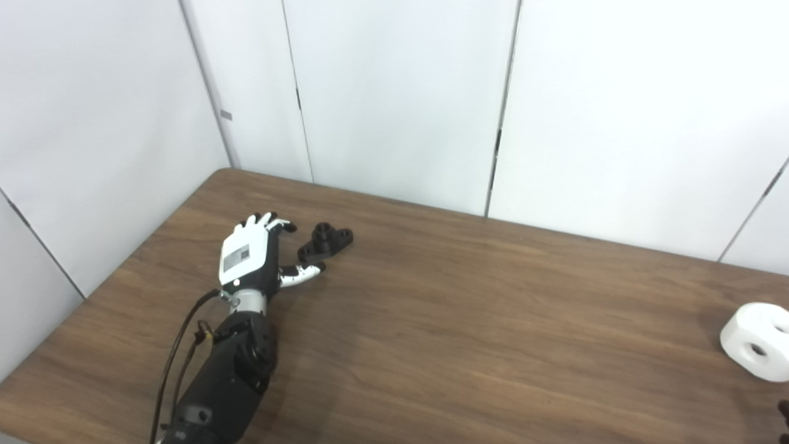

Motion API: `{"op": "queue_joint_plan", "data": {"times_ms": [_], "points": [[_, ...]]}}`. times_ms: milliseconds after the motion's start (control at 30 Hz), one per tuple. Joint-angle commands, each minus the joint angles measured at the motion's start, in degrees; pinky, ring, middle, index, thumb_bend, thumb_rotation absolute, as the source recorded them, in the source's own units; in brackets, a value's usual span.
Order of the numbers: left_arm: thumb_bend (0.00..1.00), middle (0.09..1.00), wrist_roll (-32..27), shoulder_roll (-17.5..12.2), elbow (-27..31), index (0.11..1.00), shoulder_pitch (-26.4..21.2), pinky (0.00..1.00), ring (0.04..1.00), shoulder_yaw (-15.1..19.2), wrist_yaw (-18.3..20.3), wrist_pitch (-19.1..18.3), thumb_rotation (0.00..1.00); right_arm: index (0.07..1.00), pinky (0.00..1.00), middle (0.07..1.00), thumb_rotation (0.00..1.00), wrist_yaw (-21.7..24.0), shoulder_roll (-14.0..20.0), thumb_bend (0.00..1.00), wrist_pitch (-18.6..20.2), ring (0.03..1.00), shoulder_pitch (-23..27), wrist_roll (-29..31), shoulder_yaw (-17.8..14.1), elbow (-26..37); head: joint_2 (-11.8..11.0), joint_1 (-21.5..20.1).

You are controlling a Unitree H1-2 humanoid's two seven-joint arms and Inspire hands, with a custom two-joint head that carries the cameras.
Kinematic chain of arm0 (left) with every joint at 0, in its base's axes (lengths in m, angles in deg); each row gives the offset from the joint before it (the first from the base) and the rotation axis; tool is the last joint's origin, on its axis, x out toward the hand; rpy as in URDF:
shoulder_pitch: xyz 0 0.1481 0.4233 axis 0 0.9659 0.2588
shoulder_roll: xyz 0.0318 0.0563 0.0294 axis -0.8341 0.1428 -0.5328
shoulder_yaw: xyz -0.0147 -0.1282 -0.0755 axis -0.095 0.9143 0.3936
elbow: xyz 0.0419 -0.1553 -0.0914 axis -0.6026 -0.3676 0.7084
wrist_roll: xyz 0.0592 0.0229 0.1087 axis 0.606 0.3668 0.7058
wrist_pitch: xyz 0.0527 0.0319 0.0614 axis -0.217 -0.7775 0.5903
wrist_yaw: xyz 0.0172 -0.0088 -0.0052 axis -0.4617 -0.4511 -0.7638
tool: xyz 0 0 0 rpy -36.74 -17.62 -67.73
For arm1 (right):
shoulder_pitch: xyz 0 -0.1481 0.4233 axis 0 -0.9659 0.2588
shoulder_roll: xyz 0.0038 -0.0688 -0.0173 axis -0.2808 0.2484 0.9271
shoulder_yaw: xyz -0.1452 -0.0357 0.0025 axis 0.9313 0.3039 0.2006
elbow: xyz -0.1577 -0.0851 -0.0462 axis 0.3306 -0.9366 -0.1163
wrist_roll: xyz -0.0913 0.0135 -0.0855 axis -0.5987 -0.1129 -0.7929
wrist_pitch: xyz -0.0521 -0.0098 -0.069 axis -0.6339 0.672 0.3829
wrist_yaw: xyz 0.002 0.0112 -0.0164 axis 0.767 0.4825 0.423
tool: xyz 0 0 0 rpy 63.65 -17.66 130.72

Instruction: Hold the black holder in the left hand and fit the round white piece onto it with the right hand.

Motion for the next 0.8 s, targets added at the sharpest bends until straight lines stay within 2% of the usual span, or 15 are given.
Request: {"op": "queue_joint_plan", "data": {"times_ms": [0, 267, 567, 767], "points": [[0.89, 0.916, 0.5, -1.9, -0.3, 0.712, -3.4, 1.00, 0.968, -0.3, -0.6, 0.4, 0.33, 1.000, 1.00, 0.944, 1.00, -0.7, -1.5, 0.59, -0.9, 0.995, -2.1, 0.4, 0.7, -2.8, 0.1, 0.0], [0.88, 0.886, -0.1, -1.6, -5.3, 0.687, -6.2, 1.00, 0.945, -1.7, -1.9, 1.3, 0.32, 1.000, 1.00, 0.934, 1.00, -0.6, -1.9, 0.59, -0.6, 0.983, -2.3, 0.5, 0.8, -2.6, 0.4, -0.5], [0.85, 0.883, -5.4, -0.1, -9.3, 0.667, -9.1, 1.00, 0.951, -0.3, -1.9, 1.9, 0.30, 1.000, 1.00, 0.936, 1.00, -0.6, -2.0, 0.60, -0.5, 0.985, -2.8, 0.4, 0.9, -2.0, 0.7, -0.7], [0.83, 0.877, -6.7, -0.1, -10.2, 0.647, -9.8, 1.00, 0.944, -0.8, -2.0, 2.0, 0.31, 1.000, 1.00, 0.935, 1.00, -0.7, -2.1, 0.59, -0.7, 0.984, -2.9, 0.2, 0.9, -1.9, 0.8, -0.7]]}}
